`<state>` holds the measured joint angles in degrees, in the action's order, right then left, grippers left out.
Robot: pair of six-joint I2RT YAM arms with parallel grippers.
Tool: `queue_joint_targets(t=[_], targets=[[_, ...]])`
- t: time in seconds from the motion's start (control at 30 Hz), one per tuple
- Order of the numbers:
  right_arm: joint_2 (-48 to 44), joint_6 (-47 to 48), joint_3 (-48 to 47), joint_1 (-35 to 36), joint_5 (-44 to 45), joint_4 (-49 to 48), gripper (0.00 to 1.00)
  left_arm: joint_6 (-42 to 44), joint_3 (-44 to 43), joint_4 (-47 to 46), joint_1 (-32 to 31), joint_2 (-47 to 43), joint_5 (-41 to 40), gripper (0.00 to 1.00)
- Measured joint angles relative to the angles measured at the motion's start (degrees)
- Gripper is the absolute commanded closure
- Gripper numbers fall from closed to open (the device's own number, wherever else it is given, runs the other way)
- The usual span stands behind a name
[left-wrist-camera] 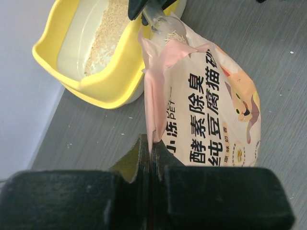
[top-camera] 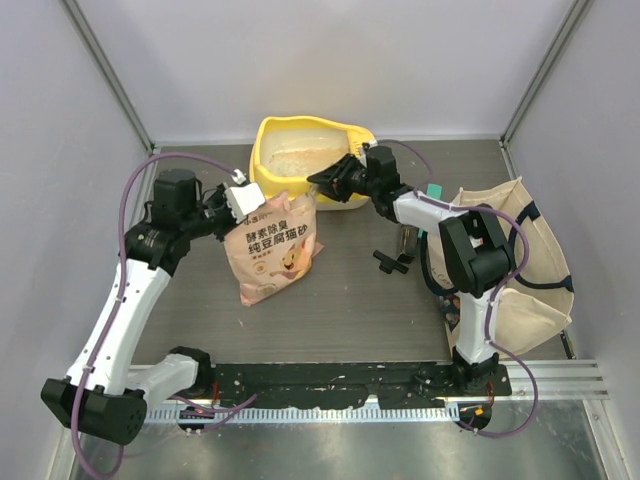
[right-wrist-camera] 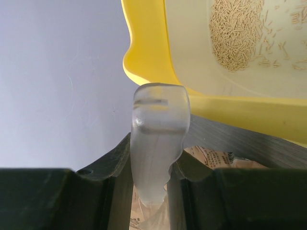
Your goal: Fill the litter box with clean litter
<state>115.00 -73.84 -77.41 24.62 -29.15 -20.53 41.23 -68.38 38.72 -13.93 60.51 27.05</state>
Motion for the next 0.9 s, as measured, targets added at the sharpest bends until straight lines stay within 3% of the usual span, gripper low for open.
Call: queue_joint_targets(t=[0.17, 0.37, 0.6, 0.9], targets=[[-2.5, 2.4, -1.5, -0.4, 2.3, 4.7, 0.99, 1.8, 0.1, -1.1, -0.8, 0.0, 0.0, 1.0], [-5.6, 10.0, -4.6, 0.2, 8.9, 11.3, 0.99, -6.4, 1.7, -6.4, -3.1, 0.1, -2.1, 1.0], [-6.6, 16.5, -6.8, 1.2, 13.1, 14.6, 0.99, -9.6, 3.9, -11.4, -5.0, 0.1, -3.5, 1.0], [-6.6, 11.3, -5.7, -2.4, 7.9, 9.9, 0.99, -10.2, 4.5, -12.7, -5.6, 0.1, -4.7, 1.0]])
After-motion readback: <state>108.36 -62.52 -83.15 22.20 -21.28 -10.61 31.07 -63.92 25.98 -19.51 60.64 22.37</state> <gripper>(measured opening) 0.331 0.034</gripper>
